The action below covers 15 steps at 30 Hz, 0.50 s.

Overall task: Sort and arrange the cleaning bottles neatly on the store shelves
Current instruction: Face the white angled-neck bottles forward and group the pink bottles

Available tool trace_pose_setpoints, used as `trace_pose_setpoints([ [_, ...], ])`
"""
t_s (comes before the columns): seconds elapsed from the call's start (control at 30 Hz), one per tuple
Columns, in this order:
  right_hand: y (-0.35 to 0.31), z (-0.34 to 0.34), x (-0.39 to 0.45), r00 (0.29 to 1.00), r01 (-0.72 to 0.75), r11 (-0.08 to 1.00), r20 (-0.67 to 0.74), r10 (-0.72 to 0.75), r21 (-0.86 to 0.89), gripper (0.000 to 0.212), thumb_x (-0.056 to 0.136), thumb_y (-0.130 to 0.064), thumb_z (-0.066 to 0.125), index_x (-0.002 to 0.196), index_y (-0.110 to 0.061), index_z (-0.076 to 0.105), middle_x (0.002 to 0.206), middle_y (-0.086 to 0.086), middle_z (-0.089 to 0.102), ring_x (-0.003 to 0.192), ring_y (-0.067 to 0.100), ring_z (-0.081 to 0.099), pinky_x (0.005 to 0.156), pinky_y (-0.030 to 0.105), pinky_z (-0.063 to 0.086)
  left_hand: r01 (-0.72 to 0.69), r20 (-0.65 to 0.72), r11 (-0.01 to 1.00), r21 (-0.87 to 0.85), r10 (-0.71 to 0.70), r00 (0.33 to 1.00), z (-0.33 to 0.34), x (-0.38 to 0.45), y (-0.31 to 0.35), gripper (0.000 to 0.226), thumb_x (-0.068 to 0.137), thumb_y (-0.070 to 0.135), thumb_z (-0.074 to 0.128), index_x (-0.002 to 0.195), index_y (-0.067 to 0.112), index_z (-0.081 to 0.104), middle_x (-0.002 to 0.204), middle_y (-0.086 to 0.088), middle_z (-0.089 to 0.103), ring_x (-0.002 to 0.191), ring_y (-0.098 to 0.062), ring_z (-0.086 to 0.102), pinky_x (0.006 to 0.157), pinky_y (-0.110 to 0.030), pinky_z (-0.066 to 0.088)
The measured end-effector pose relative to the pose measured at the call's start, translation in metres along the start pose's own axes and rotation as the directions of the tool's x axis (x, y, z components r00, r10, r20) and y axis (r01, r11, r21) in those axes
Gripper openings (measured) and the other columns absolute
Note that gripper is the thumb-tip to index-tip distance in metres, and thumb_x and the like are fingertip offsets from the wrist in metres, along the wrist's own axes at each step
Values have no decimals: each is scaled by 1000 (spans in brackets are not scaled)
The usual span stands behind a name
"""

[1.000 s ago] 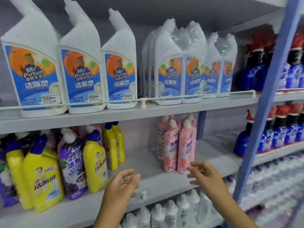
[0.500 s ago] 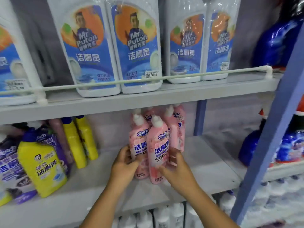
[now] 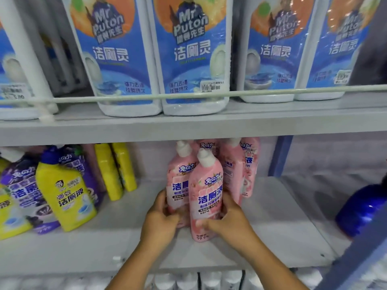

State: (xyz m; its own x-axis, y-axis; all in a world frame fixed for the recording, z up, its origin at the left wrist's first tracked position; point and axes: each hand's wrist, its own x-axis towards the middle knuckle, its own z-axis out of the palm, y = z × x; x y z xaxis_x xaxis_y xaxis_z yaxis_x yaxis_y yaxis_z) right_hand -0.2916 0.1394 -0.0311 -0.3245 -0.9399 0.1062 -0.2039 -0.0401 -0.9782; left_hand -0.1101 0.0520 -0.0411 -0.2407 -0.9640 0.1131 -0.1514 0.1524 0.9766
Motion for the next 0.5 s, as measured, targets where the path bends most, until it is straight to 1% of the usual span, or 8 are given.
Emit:
trace_pose_setpoints([
  [0.1,-7,15,0,1000,-13,1000,-8,13,-18,73,58,-6,94,118,-32,61,109,-18,75,100,3,71,84,19,56,-44,-125,999,3,44,991,-37,-4,-8,56,81,8,83,108,52,62,99,21,77,91,-5,74,80,-34,57],
  [0.2,-18,46,5,1000,-16,1000,-15,15,-13,70,58,-6,94,113,-33,62,105,-20,75,96,2,72,81,18,56,-39,-230,998,-46,28,973,-81,-4,-20,52,80,7,84,111,43,63,97,22,77,91,-9,74,78,-33,56],
  [0.27,-25,72,10,1000,-6,1000,-10,6,-4,70,58,-5,94,113,-32,62,103,-20,75,94,-1,71,79,17,56,-54,-280,998,-44,40,959,-105,0,-27,53,79,9,85,114,42,64,97,19,77,91,-11,73,75,-31,58],
  [0.33,-31,98,17,1000,5,1000,-21,-5,6,69,56,-7,95,112,-31,61,101,-19,75,91,-3,70,78,16,56,-70,-311,997,-46,52,949,-124,7,-33,54,79,6,84,112,45,64,100,13,77,93,-13,72,72,-26,61],
  [0.37,-33,109,20,1000,1,1000,-24,-1,14,68,55,-10,95,110,-32,61,100,-18,75,91,-3,70,78,18,57,-75,-317,996,-42,58,947,-130,10,-34,54,80,5,83,113,43,63,103,9,76,95,-15,72,74,-29,62],
  [0.43,-37,128,26,1000,-4,1000,-21,4,20,64,53,-13,95,104,-34,62,100,-15,76,90,-1,71,78,22,58,-81,-327,996,-24,69,942,-137,15,-36,56,81,4,82,121,36,60,107,4,75,97,-21,71,83,-41,59],
  [0.5,-38,141,30,1000,-11,999,-17,12,35,61,56,-6,94,101,-32,64,97,-16,77,88,0,72,73,18,57,-63,-327,997,-37,48,944,-140,17,-38,60,81,0,80,126,33,58,106,3,74,98,-21,70,89,-41,53],
])
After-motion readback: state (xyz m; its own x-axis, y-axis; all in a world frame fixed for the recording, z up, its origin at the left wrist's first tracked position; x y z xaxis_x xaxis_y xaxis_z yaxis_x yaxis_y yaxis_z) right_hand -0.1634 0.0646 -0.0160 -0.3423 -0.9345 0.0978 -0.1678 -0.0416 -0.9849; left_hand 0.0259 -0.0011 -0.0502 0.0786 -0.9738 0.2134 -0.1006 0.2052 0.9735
